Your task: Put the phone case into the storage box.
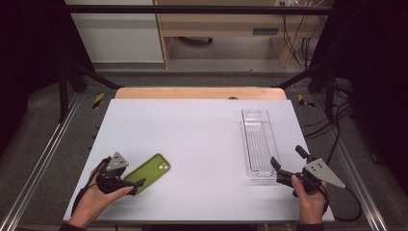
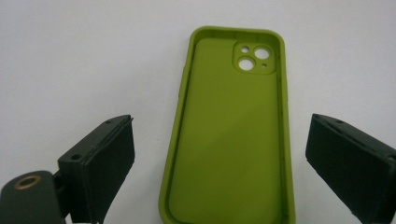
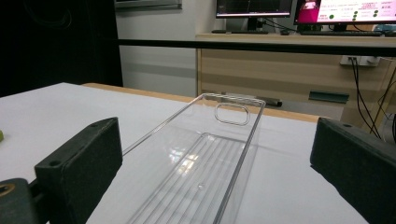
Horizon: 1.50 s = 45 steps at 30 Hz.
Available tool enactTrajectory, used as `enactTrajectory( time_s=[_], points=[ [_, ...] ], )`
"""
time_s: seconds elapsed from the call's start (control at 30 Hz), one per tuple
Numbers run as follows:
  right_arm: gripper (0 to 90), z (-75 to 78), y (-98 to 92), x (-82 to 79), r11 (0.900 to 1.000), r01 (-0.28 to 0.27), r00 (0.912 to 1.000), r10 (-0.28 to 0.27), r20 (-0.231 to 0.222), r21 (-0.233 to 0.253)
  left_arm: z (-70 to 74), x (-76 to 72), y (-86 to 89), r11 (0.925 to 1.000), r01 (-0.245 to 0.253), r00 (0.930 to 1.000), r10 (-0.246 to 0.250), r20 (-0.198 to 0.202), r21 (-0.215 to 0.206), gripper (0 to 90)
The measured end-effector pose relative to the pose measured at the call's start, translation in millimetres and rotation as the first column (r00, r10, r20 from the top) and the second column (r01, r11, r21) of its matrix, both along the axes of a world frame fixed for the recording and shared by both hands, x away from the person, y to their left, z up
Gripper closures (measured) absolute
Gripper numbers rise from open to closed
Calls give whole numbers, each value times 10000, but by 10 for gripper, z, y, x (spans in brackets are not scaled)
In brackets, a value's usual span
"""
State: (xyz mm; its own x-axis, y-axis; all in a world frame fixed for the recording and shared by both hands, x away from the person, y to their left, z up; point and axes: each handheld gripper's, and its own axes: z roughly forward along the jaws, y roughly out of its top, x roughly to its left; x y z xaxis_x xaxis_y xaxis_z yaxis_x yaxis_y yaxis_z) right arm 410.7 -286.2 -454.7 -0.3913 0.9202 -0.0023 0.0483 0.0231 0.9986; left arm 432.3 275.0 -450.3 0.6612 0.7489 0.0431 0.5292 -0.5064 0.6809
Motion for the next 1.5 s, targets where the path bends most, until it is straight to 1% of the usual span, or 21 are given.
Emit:
enactTrajectory(
  time_s=[0.1,0.17,0.23,0.47,0.57,0.7,0.73,0.77,0.87,1.03,1.17,1.27,1.37,1.5],
  points=[
    [27,-1,5,1,10000,-12,10000,12,-29,-10,-75,40,-5,9998,184,9989,-180,-427,93,68],
    [27,-3,12,3,10000,-43,10000,43,-67,-72,-109,52,-11,9994,255,9985,-243,-483,253,61],
    [27,2,18,3,10000,-50,10000,50,-53,-45,-138,61,-15,9994,297,9980,-285,-572,198,62],
    [27,-10,38,13,9997,-180,9998,179,-66,-164,-195,62,0,9990,382,9962,-360,-797,251,61],
    [27,-8,34,6,9998,-154,9999,153,-79,-102,-221,57,-19,9983,485,9951,-454,-876,336,68],
    [27,-10,35,10,9998,-154,9999,153,-78,-128,-239,65,-36,9977,567,9948,-532,-873,383,85],
    [27,-9,37,11,9998,-158,9998,157,-82,-149,-242,69,-36,9976,555,9947,-517,-892,405,97],
    [27,-8,37,10,9998,-158,9998,156,-92,-137,-247,71,-37,9972,625,9941,-586,-912,400,132],
    [27,-8,33,13,9998,-151,9998,150,-92,-128,-243,72,-45,9967,644,9941,-597,-908,499,140],
    [27,-14,34,14,9998,-162,9998,160,-117,-151,-245,91,-52,9969,643,9925,-591,-1068,458,131],
    [27,-11,39,9,9998,-142,9998,140,-116,-162,-248,88,-50,9971,621,9926,-572,-1069,435,129],
    [28,-13,57,11,9996,-201,9997,198,-169,-200,-238,85,-59,9966,633,9927,-574,-1057,532,142],
    [28,-10,57,13,9996,-191,9997,188,-143,-213,-231,74,-72,9963,569,9936,-502,-1011,644,155],
    [28,-13,48,13,9997,-172,9998,169,-126,-183,-226,42,-92,9972,346,9957,-286,-886,670,161]
  ],
)
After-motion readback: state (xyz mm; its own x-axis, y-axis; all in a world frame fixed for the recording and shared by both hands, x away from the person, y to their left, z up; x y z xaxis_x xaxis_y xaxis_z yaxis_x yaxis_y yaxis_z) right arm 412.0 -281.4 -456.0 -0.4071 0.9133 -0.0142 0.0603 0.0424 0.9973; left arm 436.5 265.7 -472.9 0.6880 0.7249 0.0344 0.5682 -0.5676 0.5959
